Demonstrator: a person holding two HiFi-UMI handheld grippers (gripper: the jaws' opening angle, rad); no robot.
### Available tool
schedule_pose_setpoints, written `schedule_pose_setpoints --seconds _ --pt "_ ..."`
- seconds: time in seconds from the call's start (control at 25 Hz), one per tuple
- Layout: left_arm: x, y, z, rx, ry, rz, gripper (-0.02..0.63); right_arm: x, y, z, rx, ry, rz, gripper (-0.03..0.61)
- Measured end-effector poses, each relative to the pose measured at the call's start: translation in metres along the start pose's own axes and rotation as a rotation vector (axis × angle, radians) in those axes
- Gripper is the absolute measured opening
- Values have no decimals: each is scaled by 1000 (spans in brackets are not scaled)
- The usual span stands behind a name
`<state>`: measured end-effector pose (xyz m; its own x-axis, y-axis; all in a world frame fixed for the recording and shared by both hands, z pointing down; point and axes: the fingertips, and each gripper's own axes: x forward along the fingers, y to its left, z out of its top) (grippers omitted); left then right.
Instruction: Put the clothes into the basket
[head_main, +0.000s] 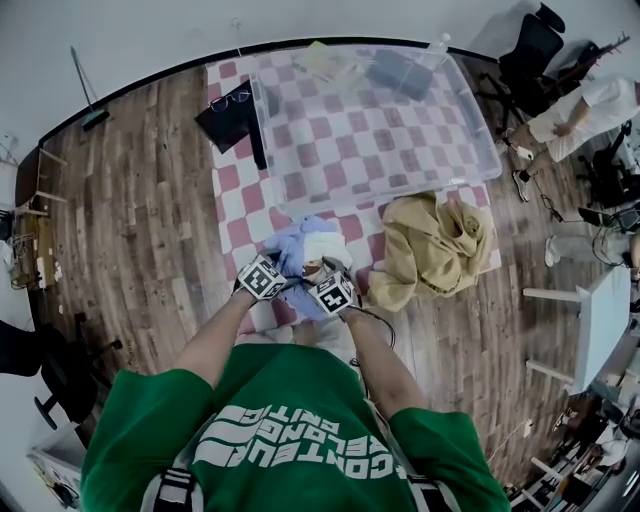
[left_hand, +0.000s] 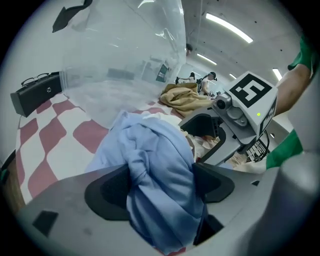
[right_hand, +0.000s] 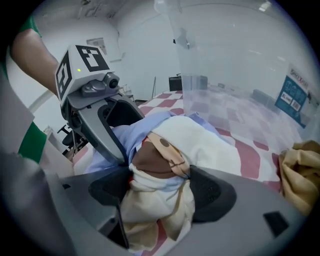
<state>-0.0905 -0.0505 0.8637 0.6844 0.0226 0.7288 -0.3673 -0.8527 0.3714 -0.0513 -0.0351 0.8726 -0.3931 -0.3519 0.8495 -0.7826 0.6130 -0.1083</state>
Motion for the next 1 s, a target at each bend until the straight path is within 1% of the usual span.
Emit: schedule_pose_setpoints --seconds 0.12,0.2,0.32,0.44,0.52,0.6,0.76,0.88,1.0 --pt "1 1 -1 -11 0 9 380 1 0 -2 4 11 -9 376" --pt "1 -1 0 -32 -6 0 346 2 0 -3 18 19 1 351" --pt "1 -4 5 -59 -22 1 279 -2 0 -1 53 24 14 269" --pt "-1 -10 11 -53 -44 4 218 -7 3 3 86 -2 26 180" --pt "-3 -17 15 -45 -64 -8 180 -14 5 7 103 -29 23 144" --pt "-8 -23 20 -33 -86 -24 166 -24 8 10 115 -48 16 132" --pt "-23 -37 31 10 -142 -55 161 -48 14 18 112 -109 -10 127" --pt "-39 -49 45 57 -198 -66 161 -71 17 29 91 -169 -45 126" --pt "-60 -63 66 121 -263 -74 161 -101 17 45 62 -235 -91 126"
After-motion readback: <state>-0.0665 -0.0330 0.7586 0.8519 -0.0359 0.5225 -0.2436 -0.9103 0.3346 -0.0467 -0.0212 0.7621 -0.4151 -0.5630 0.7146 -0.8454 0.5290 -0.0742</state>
